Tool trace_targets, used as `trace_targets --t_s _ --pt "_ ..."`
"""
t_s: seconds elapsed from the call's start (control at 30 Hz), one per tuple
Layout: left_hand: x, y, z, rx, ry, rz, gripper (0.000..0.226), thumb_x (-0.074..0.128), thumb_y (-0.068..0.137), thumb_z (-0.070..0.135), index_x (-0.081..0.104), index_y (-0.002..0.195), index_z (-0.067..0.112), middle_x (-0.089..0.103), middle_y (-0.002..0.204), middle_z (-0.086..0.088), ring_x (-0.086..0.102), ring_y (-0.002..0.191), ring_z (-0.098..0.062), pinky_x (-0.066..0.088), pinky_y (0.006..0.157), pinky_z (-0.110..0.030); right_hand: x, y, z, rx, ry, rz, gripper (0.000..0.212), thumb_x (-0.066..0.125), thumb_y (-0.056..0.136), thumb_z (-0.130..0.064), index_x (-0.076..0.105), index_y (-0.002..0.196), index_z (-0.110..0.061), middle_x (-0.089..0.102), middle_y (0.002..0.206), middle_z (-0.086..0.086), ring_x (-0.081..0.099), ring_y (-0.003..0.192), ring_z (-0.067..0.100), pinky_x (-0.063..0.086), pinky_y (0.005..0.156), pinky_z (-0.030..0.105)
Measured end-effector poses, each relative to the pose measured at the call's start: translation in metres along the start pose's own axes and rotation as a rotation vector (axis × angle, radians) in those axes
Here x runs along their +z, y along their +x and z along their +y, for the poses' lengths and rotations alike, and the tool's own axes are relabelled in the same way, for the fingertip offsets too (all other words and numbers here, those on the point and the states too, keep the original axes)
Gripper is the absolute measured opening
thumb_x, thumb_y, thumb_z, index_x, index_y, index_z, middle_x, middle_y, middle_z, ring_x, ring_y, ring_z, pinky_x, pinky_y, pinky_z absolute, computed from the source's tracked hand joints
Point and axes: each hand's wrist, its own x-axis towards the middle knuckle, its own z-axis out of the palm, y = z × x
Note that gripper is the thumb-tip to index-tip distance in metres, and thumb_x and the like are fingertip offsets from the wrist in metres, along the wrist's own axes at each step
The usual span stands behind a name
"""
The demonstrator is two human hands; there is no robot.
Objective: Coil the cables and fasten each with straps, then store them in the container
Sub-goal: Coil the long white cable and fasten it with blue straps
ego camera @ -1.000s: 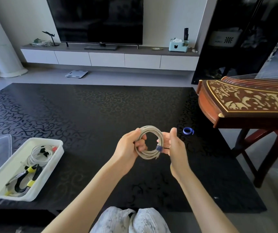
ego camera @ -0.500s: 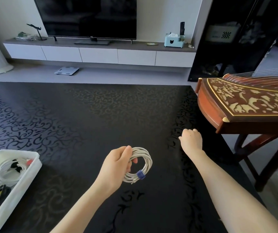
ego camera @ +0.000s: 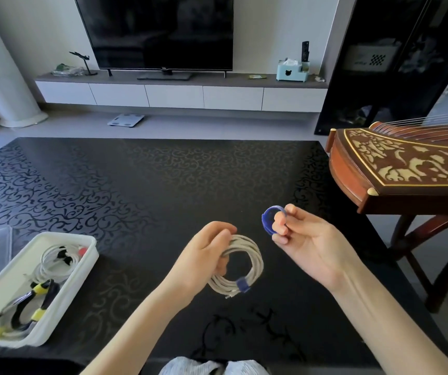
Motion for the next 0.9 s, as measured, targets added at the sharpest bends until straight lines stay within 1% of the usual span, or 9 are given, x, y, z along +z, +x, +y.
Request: trace_targets --t_s 0.07,0.2,0.27,0.37,0.53,0.67,0.73,0.83,0.9 --pt "0.006 -0.012 0.004 0.016 0.020 -0.104 0.019 0.043 0.099 0.020 0.059 0.109 0.020 0.044 0.059 0.010 0.038 0.049 -0.006 0.036 0.055 -0.026 0.014 -0.011 0.003 0.031 0.071 -0.039 0.012 0.050 0.077 0.001 0.048 0.081 -0.010 0.046 0.060 0.004 0.043 0.055 0.014 0.036 0.054 0.023" --pt "0.012 -0.033 0.011 0.094 0.050 -0.236 0.018 0.044 0.099 0.023 0.056 0.113 0.024 0.043 0.068 0.006 0.037 0.052 -0.006 0.035 0.054 -0.022 0.034 -0.026 0.007 0.058 0.100 -0.093 0.025 0.061 0.067 -0.005 0.049 0.088 -0.009 0.043 0.055 0.006 0.043 0.054 0.016 0.045 0.055 0.025" --pt "0.011 -0.041 0.014 0.124 0.066 -0.225 0.016 0.046 0.099 0.022 0.056 0.110 0.023 0.042 0.067 0.003 0.035 0.052 -0.007 0.034 0.053 -0.022 0.040 -0.032 0.008 0.068 0.018 -0.071 0.014 0.054 0.076 -0.007 0.051 0.090 -0.008 0.043 0.055 0.006 0.047 0.055 0.016 0.047 0.060 0.026" --pt "0.008 -0.050 0.017 0.185 0.139 -0.186 0.008 0.047 0.098 0.022 0.055 0.101 0.021 0.042 0.063 0.005 0.034 0.051 -0.009 0.032 0.051 -0.023 0.050 -0.041 0.008 0.088 -0.147 -0.047 0.008 0.047 0.082 -0.007 0.053 0.088 -0.006 0.044 0.058 0.007 0.046 0.062 0.018 0.043 0.075 0.031" --pt "0.002 -0.063 0.019 0.216 0.191 -0.171 0.011 0.047 0.098 0.023 0.053 0.096 0.014 0.046 0.058 0.014 0.037 0.050 -0.004 0.033 0.051 -0.017 0.065 -0.053 0.001 0.097 -0.422 -0.044 0.022 0.051 0.086 -0.004 0.069 0.074 -0.009 0.050 0.057 0.006 0.042 0.066 0.025 0.035 0.088 0.042" --pt "-0.011 -0.067 0.024 0.229 0.267 -0.085 0.015 0.043 0.099 0.021 0.049 0.088 0.013 0.041 0.051 0.013 0.033 0.048 -0.006 0.030 0.048 -0.020 0.070 -0.062 -0.009 0.059 -1.007 0.012 0.018 0.058 0.091 -0.015 0.071 0.079 -0.013 0.058 0.054 0.004 0.052 0.053 0.009 0.043 0.071 0.029" --pt "-0.015 -0.068 0.026 0.275 0.372 -0.063 0.016 0.040 0.100 0.022 0.049 0.088 0.016 0.041 0.049 0.014 0.032 0.049 -0.007 0.029 0.048 -0.022 0.073 -0.066 -0.010 0.038 -1.229 -0.025 0.013 0.061 0.090 -0.021 0.071 0.084 -0.016 0.063 0.053 0.002 0.060 0.055 0.007 0.050 0.074 0.028" --pt "-0.019 -0.070 0.027 0.305 0.451 -0.066 0.016 0.039 0.100 0.026 0.047 0.088 0.020 0.042 0.050 0.013 0.032 0.050 -0.008 0.028 0.049 -0.027 0.078 -0.070 -0.009 -0.014 -1.375 -0.067 0.007 0.063 0.089 -0.026 0.069 0.088 -0.025 0.063 0.049 -0.001 0.066 0.059 0.005 0.042 0.081 0.015" --pt "-0.020 -0.070 0.027 0.306 0.449 -0.079 0.016 0.039 0.100 0.027 0.047 0.089 0.019 0.041 0.050 0.014 0.032 0.049 -0.008 0.028 0.048 -0.026 0.078 -0.070 -0.005 -0.092 -1.368 -0.059 0.006 0.063 0.089 -0.024 0.067 0.088 -0.029 0.060 0.046 -0.002 0.063 0.054 0.007 0.039 0.073 0.009"
